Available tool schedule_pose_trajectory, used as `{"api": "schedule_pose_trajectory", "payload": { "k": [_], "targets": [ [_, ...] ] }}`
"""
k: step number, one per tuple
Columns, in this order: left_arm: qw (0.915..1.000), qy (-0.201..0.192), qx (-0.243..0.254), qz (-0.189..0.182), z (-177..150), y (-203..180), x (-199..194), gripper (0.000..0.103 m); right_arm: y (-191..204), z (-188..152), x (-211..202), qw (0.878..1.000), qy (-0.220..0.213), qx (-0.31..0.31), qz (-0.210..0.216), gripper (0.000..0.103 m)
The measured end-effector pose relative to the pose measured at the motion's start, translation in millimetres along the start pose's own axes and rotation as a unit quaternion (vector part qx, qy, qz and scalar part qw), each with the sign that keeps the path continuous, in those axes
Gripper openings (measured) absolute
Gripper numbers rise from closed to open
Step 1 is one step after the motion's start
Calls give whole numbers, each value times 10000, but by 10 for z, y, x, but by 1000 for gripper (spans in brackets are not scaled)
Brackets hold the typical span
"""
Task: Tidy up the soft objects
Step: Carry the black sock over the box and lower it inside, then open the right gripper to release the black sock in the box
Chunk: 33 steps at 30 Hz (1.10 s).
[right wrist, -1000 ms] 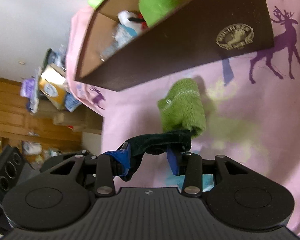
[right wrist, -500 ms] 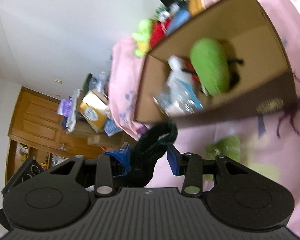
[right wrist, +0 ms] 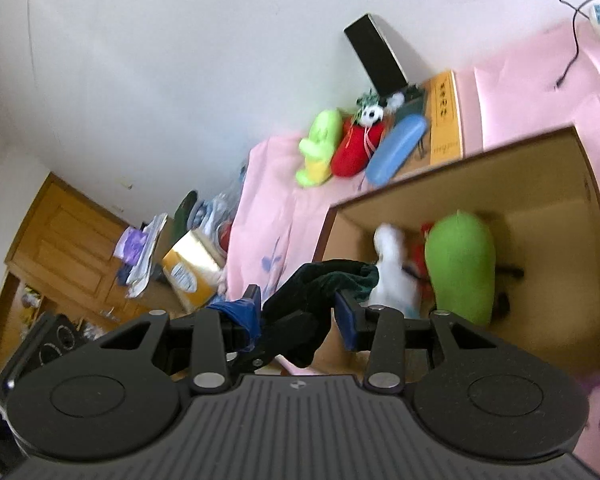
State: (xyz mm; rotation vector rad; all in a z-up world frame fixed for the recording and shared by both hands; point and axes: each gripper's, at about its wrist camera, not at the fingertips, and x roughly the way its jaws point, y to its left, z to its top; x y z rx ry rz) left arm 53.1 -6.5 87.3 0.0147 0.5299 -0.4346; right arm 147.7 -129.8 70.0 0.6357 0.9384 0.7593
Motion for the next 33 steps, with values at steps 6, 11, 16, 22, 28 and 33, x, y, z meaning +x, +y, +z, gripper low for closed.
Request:
{"api": "schedule_pose_trajectory", "payload": {
  "k": [6, 11, 16, 22, 28, 33],
  "targets": [
    [9994, 143, -75, 306, 72, 212, 405, 3, -140, 238, 335, 9996, -104, -22, -272, 25],
    [9978, 437, -274, 415, 1, 404, 715, 3, -315, 316, 605, 9984, -55, 52, -565, 25],
    [9937, 884, -402, 555, -147, 556, 952, 4, -469, 322, 777, 9964, 28, 105, -840, 25],
    [9828, 1577, -600, 755, -373, 702, 1181, 22, -569, 277, 829, 9950, 148, 198, -970, 25],
    [9813, 1600, -633, 861, -435, 713, 1160, 63, -567, 216, 805, 9945, 205, 226, -997, 25],
    [9777, 1695, -738, 996, -470, 715, 1161, 63, -541, 180, 773, 9927, 224, 237, -1158, 25]
  ]
}}
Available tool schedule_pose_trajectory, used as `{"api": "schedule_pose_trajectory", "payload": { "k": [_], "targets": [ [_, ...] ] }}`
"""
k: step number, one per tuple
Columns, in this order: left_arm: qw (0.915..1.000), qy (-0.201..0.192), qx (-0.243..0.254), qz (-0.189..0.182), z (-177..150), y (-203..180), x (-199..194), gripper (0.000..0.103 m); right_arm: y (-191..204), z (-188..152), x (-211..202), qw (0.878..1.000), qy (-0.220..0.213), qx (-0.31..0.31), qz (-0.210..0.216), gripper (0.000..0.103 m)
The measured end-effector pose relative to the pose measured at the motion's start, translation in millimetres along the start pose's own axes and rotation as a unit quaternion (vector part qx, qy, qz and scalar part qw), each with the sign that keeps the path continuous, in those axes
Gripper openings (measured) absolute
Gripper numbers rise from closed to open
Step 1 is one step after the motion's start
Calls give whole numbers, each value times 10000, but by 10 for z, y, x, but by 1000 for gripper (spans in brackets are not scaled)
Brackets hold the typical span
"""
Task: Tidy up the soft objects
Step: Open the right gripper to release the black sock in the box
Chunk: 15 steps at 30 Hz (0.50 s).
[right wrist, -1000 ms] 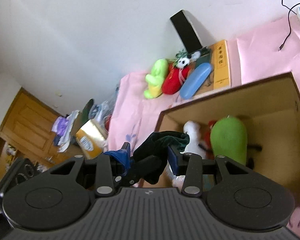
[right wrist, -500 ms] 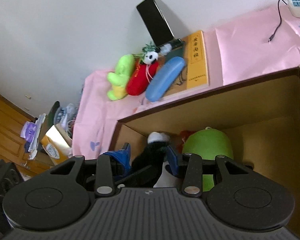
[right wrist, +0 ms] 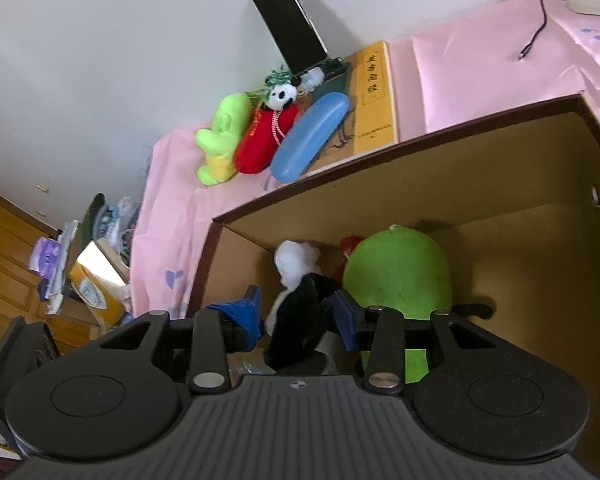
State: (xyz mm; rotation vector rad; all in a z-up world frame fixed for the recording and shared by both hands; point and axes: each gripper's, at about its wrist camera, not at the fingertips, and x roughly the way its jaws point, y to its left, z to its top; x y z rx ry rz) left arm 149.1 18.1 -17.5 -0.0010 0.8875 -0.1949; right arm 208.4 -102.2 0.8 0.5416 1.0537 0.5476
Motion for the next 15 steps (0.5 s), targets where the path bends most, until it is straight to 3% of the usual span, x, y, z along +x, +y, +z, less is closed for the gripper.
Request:
{"api": "schedule_pose_trajectory", "payload": {
  "k": [15],
  "targets": [
    [9977, -243, -260, 577, -95, -117, -489, 64, 145, -285, -316, 9970, -366, -353, -588, 25]
  ]
}}
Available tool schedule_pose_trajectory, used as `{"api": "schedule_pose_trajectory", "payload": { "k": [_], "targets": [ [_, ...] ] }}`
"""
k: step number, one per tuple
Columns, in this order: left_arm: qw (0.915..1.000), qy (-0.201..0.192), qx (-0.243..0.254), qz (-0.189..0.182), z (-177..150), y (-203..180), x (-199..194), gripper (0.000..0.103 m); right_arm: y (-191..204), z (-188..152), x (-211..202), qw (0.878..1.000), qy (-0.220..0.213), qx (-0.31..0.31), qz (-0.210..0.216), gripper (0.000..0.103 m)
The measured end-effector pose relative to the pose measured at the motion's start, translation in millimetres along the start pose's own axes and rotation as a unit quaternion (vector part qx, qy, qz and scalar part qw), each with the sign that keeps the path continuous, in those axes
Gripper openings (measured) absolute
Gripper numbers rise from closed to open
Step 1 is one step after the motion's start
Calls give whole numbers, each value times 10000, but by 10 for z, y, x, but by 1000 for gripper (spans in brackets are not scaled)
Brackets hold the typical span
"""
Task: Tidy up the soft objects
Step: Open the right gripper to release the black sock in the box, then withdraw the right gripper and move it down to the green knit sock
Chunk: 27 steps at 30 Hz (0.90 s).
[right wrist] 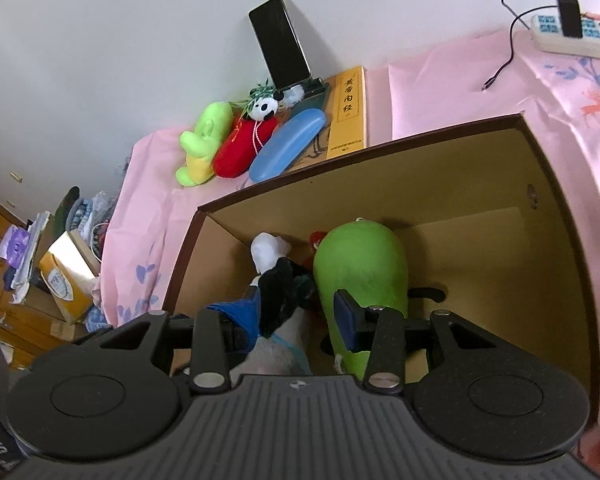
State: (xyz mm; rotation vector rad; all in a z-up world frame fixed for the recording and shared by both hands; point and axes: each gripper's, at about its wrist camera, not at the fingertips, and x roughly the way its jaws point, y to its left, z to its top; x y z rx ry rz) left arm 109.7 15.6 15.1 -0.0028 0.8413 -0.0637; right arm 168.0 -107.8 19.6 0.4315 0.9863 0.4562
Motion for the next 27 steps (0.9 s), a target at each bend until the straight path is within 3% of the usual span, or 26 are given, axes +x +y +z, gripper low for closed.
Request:
{"api": "schedule_pose_trajectory", "payload": {
  "k": [13, 27],
  "targets": [
    [9980, -61, -189, 606, -165, -68, -335, 64, 223, -322, -238, 9970, -207, -657, -355, 25],
    [9953, -26, -264, 927, -376, -87, -571, 65, 322, -596, -442, 9950, -381, -867, -323, 25]
  ]
}}
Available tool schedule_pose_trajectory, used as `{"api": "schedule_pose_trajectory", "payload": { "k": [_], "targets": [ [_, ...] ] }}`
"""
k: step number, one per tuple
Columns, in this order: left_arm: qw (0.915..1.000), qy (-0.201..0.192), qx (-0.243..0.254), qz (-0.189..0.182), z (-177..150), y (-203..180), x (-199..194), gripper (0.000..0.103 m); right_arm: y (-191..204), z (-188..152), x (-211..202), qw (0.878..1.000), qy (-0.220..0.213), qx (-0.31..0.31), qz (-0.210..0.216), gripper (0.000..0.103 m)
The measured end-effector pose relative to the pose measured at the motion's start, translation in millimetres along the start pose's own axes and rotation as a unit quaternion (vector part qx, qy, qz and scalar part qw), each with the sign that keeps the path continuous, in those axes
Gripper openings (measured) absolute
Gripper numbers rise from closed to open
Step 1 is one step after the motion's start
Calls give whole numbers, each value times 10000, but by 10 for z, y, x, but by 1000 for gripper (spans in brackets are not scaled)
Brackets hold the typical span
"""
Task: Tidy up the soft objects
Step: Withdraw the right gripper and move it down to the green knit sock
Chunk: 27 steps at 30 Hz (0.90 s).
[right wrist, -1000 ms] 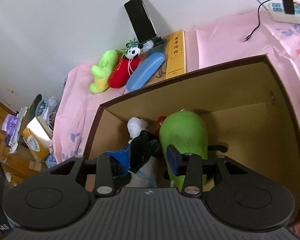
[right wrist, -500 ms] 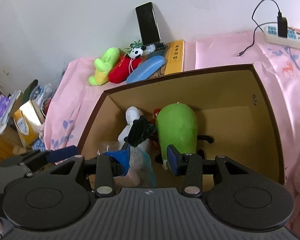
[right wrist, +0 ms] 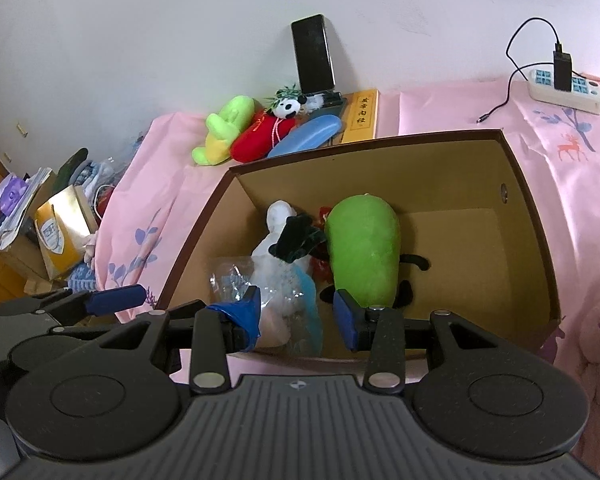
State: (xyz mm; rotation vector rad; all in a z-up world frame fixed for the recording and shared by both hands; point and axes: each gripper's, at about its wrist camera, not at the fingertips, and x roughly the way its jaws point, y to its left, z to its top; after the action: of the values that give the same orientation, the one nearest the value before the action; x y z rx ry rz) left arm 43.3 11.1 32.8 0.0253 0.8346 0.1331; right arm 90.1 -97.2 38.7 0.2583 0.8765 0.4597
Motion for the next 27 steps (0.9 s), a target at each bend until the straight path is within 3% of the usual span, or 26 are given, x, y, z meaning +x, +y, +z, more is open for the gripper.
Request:
{"api": "schedule_pose_trajectory", "payload": {
  "k": [27],
  "targets": [
    [9989, 363, 266, 147, -358, -287, 25, 65, -91, -373, -127, 9998, 113, 164, -74, 25]
  ]
}}
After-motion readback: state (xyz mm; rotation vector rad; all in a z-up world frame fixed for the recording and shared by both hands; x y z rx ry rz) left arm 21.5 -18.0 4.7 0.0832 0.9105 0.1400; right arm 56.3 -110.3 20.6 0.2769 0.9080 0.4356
